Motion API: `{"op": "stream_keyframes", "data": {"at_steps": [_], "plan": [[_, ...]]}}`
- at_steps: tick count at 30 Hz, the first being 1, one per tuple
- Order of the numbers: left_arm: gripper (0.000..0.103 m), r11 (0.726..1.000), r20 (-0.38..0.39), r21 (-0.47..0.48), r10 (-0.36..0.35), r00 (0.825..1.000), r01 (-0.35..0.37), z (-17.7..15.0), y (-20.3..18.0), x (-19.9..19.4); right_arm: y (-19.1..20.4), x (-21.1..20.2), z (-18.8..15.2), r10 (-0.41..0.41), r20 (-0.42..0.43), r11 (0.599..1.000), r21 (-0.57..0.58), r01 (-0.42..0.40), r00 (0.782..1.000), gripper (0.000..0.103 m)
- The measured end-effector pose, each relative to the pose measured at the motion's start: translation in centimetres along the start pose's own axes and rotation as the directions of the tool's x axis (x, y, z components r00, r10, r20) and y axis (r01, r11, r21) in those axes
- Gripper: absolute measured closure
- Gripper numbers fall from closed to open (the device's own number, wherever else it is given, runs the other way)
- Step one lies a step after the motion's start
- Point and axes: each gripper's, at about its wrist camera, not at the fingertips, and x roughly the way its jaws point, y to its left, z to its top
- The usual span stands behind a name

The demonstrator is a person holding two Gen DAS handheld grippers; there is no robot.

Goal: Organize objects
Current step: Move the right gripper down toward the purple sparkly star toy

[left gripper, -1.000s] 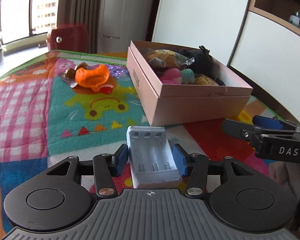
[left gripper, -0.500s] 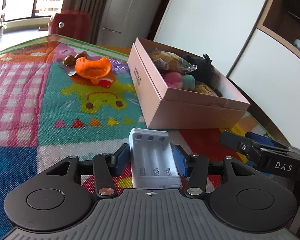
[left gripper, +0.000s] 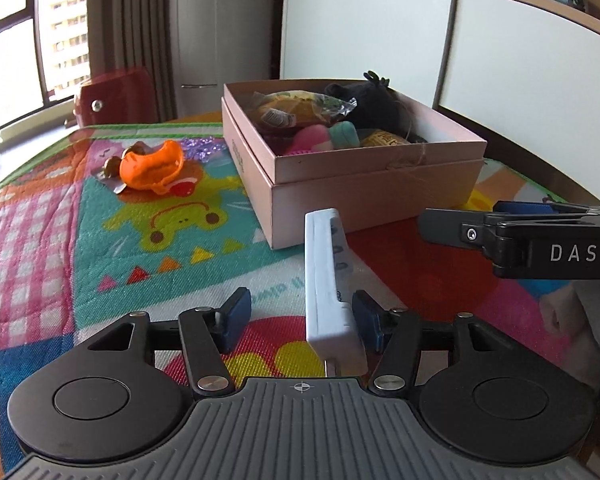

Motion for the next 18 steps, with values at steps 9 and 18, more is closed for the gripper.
{"op": "stream_keyframes", "data": {"at_steps": [9,18], "plan": [[0.05,0.997,0.032,0.068,0.035,0.999,-0.037,-0.6,-1.3,-0.1,0.0,-0.1,0.0,0.003,0.003,1.0,0.001,-0.003,1.0,0.0],[0.05,0.974,0.066,0.194,0.105,0.992,-0.116,-1.4,-2.1,-1.2,0.4,0.0,0.4,-0.027,-0.016,1.0,-0.012,0.027,0.999,0.0]]}}
